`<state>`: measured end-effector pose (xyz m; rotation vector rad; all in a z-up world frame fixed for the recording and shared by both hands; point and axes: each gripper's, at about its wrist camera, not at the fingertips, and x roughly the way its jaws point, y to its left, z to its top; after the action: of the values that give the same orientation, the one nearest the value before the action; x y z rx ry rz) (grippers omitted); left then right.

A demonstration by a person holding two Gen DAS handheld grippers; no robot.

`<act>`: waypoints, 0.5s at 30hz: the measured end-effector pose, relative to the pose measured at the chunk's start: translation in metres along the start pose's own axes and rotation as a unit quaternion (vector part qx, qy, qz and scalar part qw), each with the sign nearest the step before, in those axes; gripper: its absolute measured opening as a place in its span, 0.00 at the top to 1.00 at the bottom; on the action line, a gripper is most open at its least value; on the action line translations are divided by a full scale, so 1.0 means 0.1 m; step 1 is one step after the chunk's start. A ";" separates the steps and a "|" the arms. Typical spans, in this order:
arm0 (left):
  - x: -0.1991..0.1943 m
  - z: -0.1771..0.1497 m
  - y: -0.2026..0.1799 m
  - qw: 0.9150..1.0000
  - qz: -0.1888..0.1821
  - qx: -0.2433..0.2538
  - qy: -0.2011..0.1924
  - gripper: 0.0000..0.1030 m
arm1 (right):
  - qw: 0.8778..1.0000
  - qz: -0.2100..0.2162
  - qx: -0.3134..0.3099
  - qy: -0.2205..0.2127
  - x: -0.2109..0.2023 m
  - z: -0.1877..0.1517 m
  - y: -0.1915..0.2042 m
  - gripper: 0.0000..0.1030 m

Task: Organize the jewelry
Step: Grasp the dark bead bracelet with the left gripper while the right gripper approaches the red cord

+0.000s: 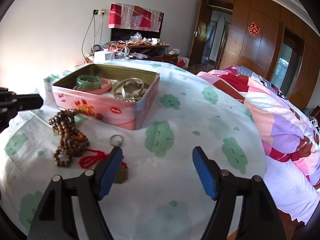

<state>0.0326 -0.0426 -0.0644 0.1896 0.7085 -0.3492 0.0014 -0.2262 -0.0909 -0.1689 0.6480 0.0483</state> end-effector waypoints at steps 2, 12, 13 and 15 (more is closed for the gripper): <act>0.00 -0.02 0.03 1.000 -0.009 0.000 0.000 1.00 | 1.000 0.005 -0.004 -0.004 -0.01 0.02 0.03 0.28; 0.14 -0.08 -0.09 1.000 -0.019 0.012 0.008 0.42 | 1.000 0.006 -0.015 0.002 0.02 0.00 0.11 0.28; 0.18 -0.08 -0.12 1.000 -0.019 0.017 0.012 0.42 | 1.000 0.007 -0.014 0.003 0.02 -0.01 0.11 0.28; 0.25 -0.09 -0.15 0.999 -0.017 0.025 0.016 0.42 | 1.000 0.008 -0.014 0.006 0.04 -0.01 0.10 0.28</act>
<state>0.0393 -0.0599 -0.0881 0.2308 0.7366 -0.3962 0.0026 -0.2165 -0.0955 -0.1905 0.6605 0.0708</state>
